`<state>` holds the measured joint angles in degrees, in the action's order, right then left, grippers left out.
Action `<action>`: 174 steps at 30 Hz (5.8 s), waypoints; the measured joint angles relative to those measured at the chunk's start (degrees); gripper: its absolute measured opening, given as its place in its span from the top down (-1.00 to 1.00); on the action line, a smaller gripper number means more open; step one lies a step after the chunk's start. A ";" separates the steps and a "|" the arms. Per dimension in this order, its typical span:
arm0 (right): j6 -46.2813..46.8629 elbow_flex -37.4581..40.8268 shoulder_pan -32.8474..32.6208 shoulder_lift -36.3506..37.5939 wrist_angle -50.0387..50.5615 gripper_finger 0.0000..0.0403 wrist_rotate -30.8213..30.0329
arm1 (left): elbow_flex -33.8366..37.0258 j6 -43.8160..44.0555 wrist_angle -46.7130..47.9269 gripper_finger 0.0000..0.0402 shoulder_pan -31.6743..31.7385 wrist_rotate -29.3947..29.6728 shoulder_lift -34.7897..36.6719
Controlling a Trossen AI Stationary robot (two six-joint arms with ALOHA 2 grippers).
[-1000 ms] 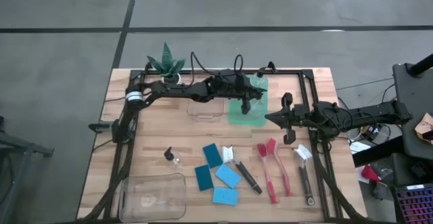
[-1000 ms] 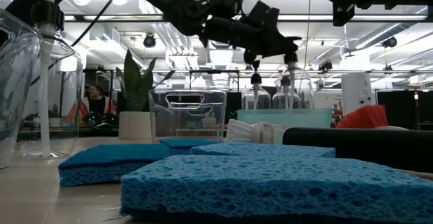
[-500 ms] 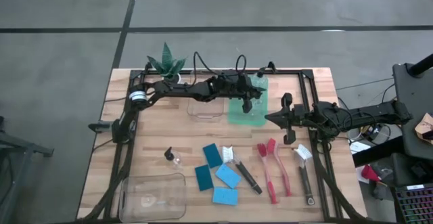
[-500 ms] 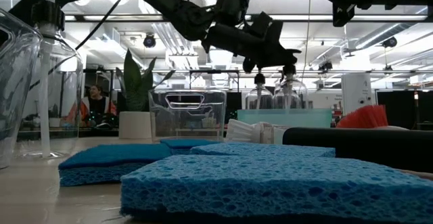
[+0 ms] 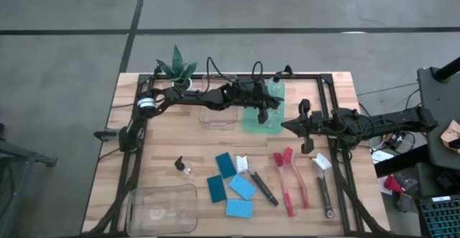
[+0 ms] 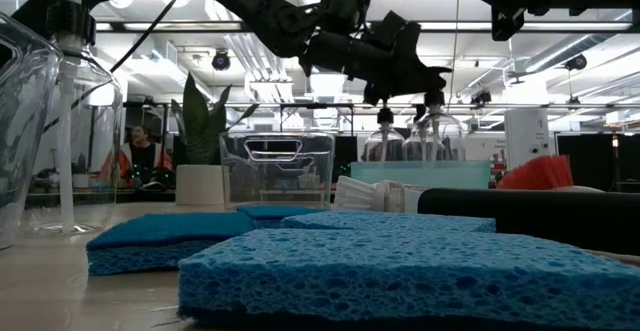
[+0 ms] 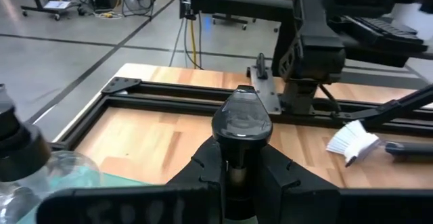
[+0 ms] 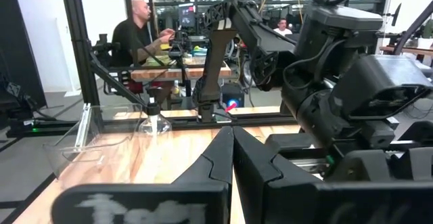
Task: Pick & Place Kitchen Sink Supplies
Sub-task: Put the transparent soap dispenser into the green bin
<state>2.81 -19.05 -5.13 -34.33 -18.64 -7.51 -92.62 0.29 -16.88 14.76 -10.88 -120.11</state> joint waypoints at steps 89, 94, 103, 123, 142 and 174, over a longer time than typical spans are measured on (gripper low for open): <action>1.01 0.00 0.00 0.07 2.20 0.96 0.24 | 0.04 1.39 67.28 0.10 -6.02 -1.36 32.07; 1.04 0.00 0.00 0.07 2.30 0.96 0.24 | 0.07 4.82 74.37 0.10 -9.82 -0.61 36.49; -0.65 0.00 0.00 0.08 2.35 0.96 0.21 | 0.07 30.54 83.09 0.10 -19.13 0.51 40.25; -1.95 -0.18 0.01 0.13 2.08 0.96 0.20 | 0.07 70.02 101.48 0.09 -34.92 10.47 40.36; -2.82 -0.24 0.02 0.15 2.08 0.96 0.18 | 0.09 71.92 104.91 0.09 -37.92 12.99 32.87; -1.75 -0.24 0.00 0.17 2.13 0.96 0.20 | 2.42 70.38 103.27 0.54 -40.82 13.51 31.82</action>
<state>1.06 -19.29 -5.13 -34.15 -16.51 -7.31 -90.20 70.67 86.39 -26.06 2.63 -88.29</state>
